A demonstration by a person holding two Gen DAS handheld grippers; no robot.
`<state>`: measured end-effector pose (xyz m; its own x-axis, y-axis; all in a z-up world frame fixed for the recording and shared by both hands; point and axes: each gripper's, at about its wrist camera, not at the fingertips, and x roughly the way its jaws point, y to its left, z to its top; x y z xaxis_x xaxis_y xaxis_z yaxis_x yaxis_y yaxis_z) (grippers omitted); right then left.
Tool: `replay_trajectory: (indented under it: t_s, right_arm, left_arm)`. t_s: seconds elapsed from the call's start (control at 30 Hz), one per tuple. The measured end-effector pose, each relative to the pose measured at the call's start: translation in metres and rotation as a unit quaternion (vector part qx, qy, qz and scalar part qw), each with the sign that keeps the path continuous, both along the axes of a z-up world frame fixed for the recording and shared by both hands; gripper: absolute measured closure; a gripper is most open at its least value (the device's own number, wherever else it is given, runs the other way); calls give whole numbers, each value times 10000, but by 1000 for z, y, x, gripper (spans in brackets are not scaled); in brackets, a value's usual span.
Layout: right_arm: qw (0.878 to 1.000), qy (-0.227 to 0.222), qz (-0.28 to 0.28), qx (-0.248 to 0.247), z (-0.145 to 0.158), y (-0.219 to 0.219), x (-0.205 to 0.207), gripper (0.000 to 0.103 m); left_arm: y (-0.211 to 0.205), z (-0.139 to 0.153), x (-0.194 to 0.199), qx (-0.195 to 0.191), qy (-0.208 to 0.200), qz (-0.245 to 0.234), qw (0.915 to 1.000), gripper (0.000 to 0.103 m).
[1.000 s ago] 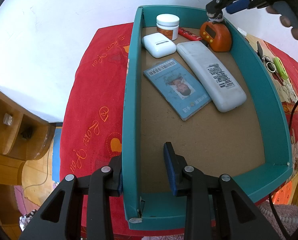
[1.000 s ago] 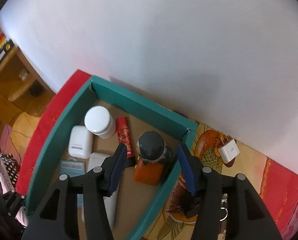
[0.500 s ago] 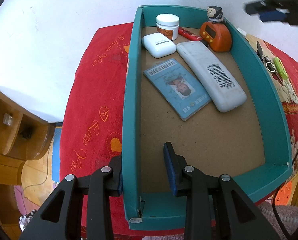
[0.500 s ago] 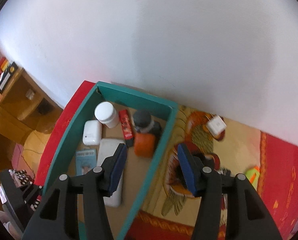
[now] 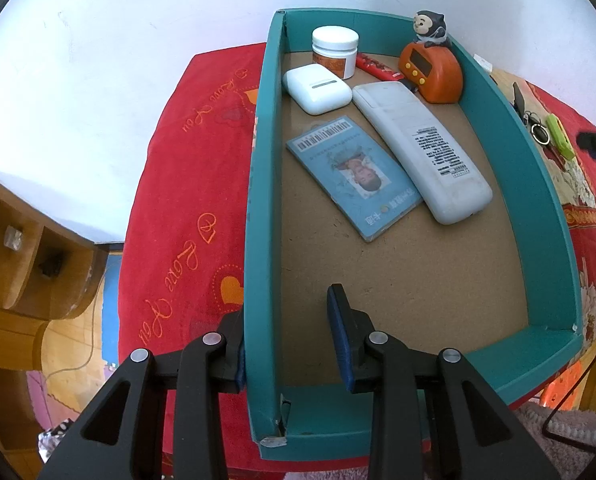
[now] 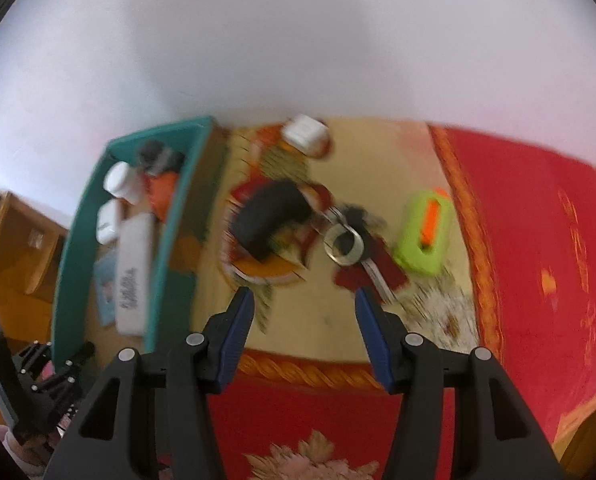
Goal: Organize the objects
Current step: 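Open the right gripper and withdraw from the tape measure, then move the right gripper to the green utility knife and grasp it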
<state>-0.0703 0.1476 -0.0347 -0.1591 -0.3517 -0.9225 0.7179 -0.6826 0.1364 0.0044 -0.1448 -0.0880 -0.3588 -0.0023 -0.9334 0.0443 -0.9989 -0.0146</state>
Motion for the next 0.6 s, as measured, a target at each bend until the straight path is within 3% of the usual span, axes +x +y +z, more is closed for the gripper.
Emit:
replay_trajectory:
  t_s: [0.3,0.6]
  right_arm:
    - [9981,-181,-574,163,-21,37,-17,50]
    - [9952,-68,-945,229,-27,32,-48,50]
  left_arm:
    - [2,-1,0,5,-2,10,10000,70]
    - [6,0,3,-23,6,-5,10000,70]
